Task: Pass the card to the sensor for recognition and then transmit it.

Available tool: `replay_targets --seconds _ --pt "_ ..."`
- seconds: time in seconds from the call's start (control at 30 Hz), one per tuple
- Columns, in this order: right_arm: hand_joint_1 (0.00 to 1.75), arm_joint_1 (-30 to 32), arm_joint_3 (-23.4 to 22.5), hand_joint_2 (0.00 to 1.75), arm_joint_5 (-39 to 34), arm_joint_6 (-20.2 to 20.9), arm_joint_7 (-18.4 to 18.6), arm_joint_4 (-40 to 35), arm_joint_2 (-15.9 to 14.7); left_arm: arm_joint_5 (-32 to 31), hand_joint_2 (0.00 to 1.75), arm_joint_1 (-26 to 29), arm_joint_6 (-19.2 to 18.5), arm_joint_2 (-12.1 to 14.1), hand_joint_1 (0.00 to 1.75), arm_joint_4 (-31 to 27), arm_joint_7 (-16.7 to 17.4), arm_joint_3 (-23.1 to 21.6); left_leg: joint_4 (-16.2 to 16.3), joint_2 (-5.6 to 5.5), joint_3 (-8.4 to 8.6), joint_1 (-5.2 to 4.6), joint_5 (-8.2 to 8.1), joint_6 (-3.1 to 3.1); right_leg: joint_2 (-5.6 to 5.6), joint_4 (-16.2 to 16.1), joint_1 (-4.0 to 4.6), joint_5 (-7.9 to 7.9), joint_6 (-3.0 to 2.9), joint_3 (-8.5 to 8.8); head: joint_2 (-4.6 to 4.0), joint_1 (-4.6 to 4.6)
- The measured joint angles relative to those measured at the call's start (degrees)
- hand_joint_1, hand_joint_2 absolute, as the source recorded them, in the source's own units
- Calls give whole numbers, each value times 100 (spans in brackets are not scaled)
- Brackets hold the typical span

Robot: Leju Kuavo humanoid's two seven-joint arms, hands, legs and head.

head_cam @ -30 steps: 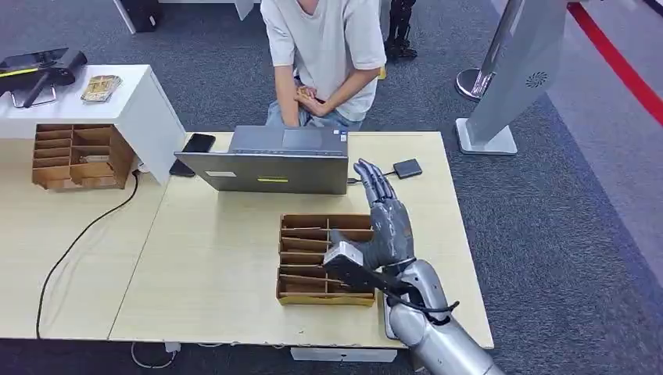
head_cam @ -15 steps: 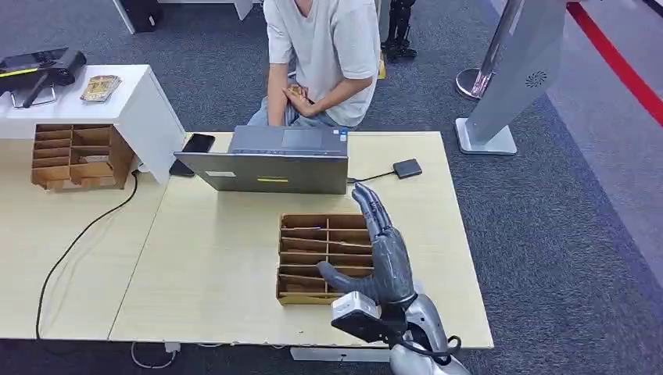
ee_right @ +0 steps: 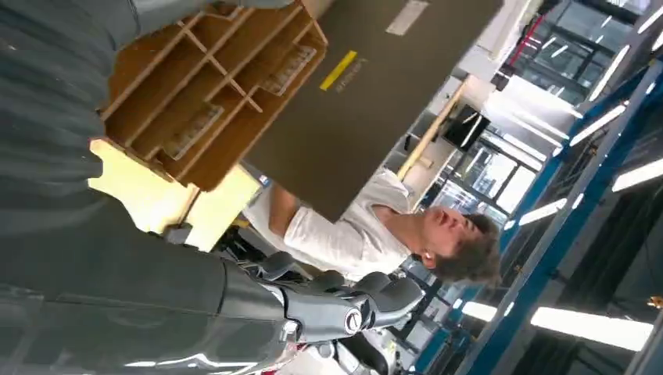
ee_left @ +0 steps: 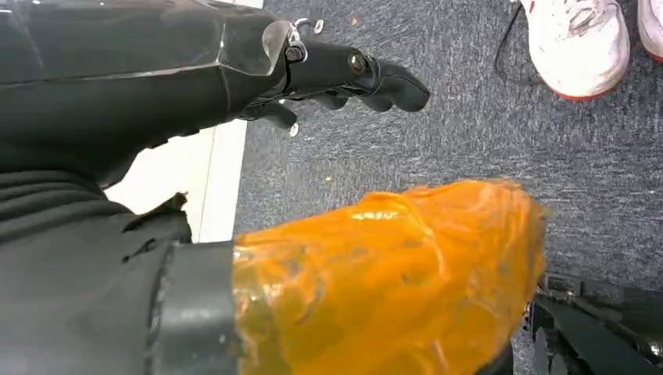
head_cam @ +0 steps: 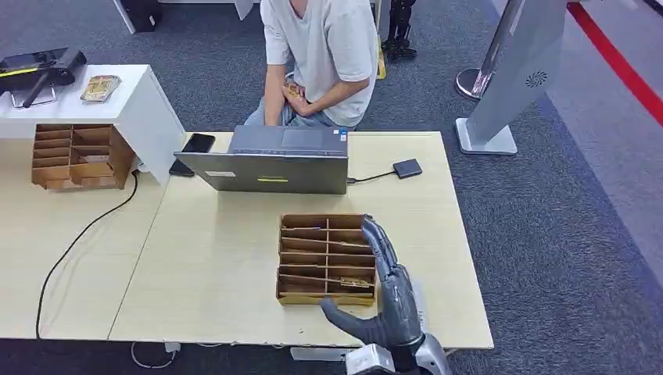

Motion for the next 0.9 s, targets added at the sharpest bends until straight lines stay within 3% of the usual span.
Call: replay_targets --seconds 0.37,0.9 --pt "0 374 -2 175 547 -199 39 118 -2 39 0 0 9 0 0 0 0 4 0 1 0 0 0 0 0 0 0 0 0 0 0 2" --pt "0 423 -2 175 604 -223 52 275 -2 39 0 0 11 0 0 0 0 4 0 1 0 0 0 0 1 0 0 0 0 0 0 2"
